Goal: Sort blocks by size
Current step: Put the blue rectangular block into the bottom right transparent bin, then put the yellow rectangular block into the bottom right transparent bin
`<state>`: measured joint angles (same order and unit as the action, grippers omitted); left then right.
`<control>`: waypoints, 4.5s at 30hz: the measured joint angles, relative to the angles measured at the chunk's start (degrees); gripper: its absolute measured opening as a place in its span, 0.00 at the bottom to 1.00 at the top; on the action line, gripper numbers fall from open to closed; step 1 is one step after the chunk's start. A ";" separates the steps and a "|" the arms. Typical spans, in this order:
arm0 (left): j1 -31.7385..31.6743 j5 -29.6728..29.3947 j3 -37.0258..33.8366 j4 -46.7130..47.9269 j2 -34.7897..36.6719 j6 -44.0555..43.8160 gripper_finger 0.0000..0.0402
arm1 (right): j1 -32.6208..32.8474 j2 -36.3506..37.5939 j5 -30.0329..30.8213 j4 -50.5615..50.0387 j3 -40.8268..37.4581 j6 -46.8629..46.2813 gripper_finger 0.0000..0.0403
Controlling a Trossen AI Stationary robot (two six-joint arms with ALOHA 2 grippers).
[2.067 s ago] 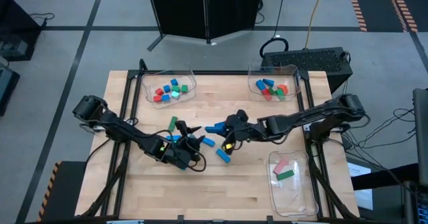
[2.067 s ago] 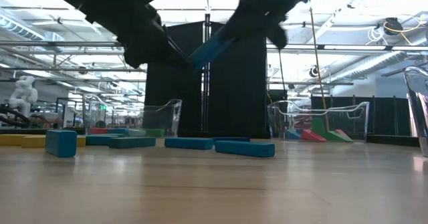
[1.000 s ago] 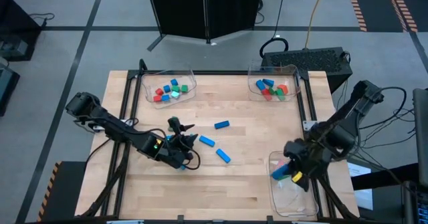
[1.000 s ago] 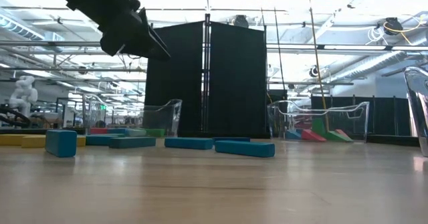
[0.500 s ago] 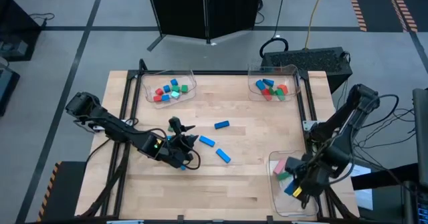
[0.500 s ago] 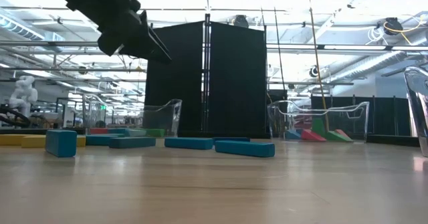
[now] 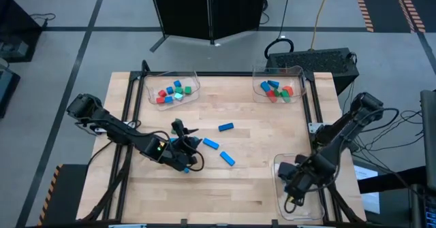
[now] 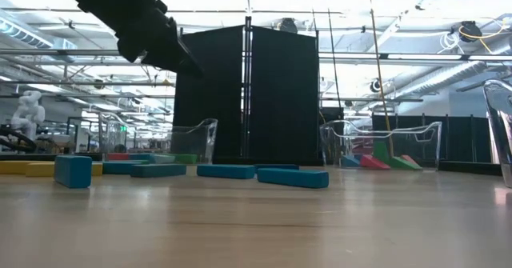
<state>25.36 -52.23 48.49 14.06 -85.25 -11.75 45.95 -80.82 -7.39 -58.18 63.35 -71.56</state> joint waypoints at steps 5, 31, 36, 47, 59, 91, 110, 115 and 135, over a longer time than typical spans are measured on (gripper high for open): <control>0.00 -0.04 0.00 3.41 0.00 -2.84 0.53 | -3.06 -0.21 -4.10 1.30 -3.19 3.32 0.11; -1.05 -0.48 0.00 8.43 -0.02 -6.01 0.53 | -14.22 -0.23 -9.05 10.03 -13.27 17.73 0.34; -1.03 -0.50 0.00 9.55 -0.02 -6.17 0.53 | -15.29 -0.23 -9.08 7.49 -13.27 17.74 0.46; -0.96 3.52 0.02 26.61 -0.03 -20.64 0.53 | -14.66 4.14 -3.19 -2.76 -6.87 16.97 0.47; -0.43 16.59 0.02 37.62 -0.02 -30.52 0.53 | -14.01 8.17 27.75 -4.67 3.78 17.27 0.47; -5.49 42.16 -12.32 41.25 4.73 -17.82 0.53 | -14.14 3.94 33.13 3.25 3.76 21.96 0.46; -5.19 50.58 -12.28 41.80 21.36 -17.40 0.53 | -14.14 3.94 33.20 3.63 3.76 21.83 0.46; -3.51 51.51 -13.04 40.21 19.83 -19.32 0.53 | -14.14 3.94 33.25 3.62 3.76 21.85 0.46; -1.63 53.49 -23.42 29.49 18.80 -23.97 0.50 | -14.14 3.94 33.90 4.03 3.76 21.89 0.46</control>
<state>23.74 1.27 25.07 43.55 -66.46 -35.73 31.81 -76.88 26.51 -54.16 67.11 -49.67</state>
